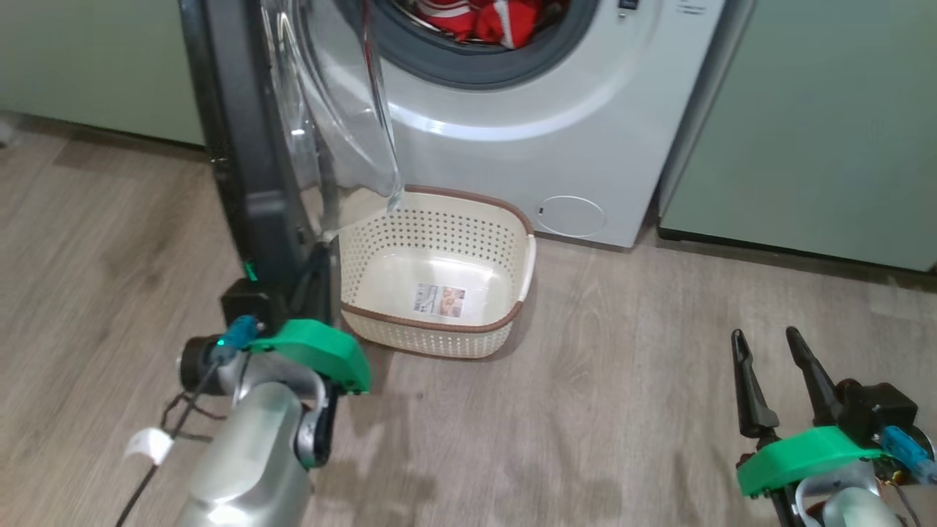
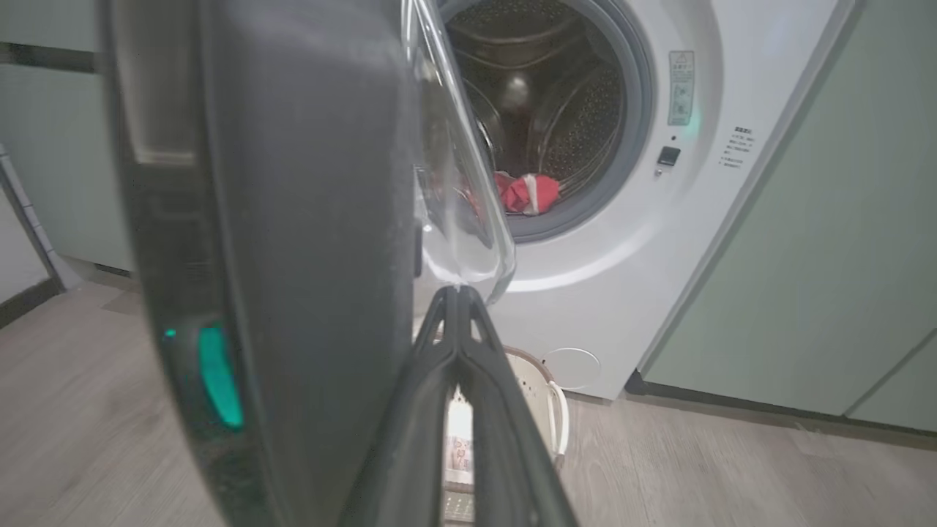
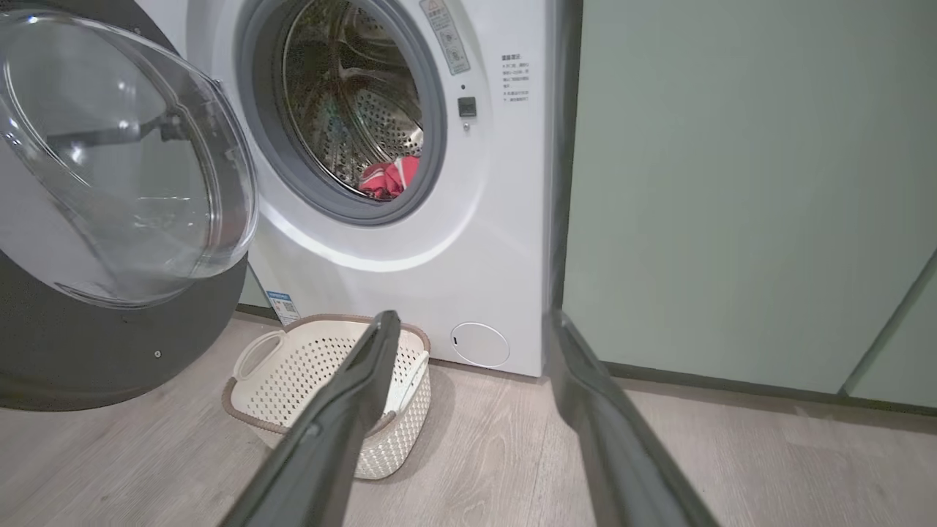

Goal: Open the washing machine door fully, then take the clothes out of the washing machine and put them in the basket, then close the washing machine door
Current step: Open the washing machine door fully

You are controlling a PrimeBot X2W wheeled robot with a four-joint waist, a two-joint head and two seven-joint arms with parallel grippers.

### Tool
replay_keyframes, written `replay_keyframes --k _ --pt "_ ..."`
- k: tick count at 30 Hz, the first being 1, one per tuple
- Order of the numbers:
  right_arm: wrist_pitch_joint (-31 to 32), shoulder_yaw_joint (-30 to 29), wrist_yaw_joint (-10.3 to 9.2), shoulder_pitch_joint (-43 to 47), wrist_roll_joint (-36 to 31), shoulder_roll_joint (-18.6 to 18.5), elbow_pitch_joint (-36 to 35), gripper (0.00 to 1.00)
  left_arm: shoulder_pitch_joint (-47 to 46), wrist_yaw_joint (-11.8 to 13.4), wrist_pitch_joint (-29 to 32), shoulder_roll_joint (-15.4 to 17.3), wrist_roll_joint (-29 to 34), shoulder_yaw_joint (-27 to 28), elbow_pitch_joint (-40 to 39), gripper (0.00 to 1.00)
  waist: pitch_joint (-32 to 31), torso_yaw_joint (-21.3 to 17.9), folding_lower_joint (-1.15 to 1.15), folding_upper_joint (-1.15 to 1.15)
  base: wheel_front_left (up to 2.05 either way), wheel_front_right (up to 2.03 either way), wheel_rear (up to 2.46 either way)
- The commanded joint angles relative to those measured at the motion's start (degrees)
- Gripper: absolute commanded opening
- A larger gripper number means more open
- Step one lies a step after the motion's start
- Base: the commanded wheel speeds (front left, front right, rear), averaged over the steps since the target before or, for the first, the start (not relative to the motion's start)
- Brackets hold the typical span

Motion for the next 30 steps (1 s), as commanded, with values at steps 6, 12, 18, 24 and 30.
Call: replay_keyframes --k 6,12,18,24,30 --pt "-0.37 2.41 -0.04 -2.80 0.46 -1.25 -1.57 1.00 -2.17 -0.42 -0.37 2.03 1.67 9.58 0.76 0.00 0.83 2.33 0.00 0.00 0.00 0.00 0.00" --pt "-0.37 2.79 -0.04 -3.12 0.45 -1.63 -1.62 1.00 -3.75 -1.28 -0.37 4.00 1.48 17.48 3.40 0.00 2.15 3.84 0.00 0.00 0.00 0.00 0.00" --pt "-0.37 4.20 -0.04 -4.66 0.22 -2.34 -1.64 1.00 -7.21 -2.43 -0.37 6.52 1.17 25.31 6.49 0.00 4.67 4.42 0.00 0.00 0.00 0.00 0.00" --pt "-0.37 5.31 -0.04 -6.02 0.49 -3.24 -1.58 1.00 -10.11 -2.48 -0.37 7.86 2.72 30.87 8.73 0.00 6.75 3.94 0.00 0.00 0.00 0.00 0.00" --pt "-0.37 6.03 -0.04 -7.61 0.70 -3.83 -1.40 1.00 -13.06 -2.93 -0.37 9.45 3.11 36.58 12.16 0.00 8.61 3.10 0.00 0.00 0.00 0.00 0.00"
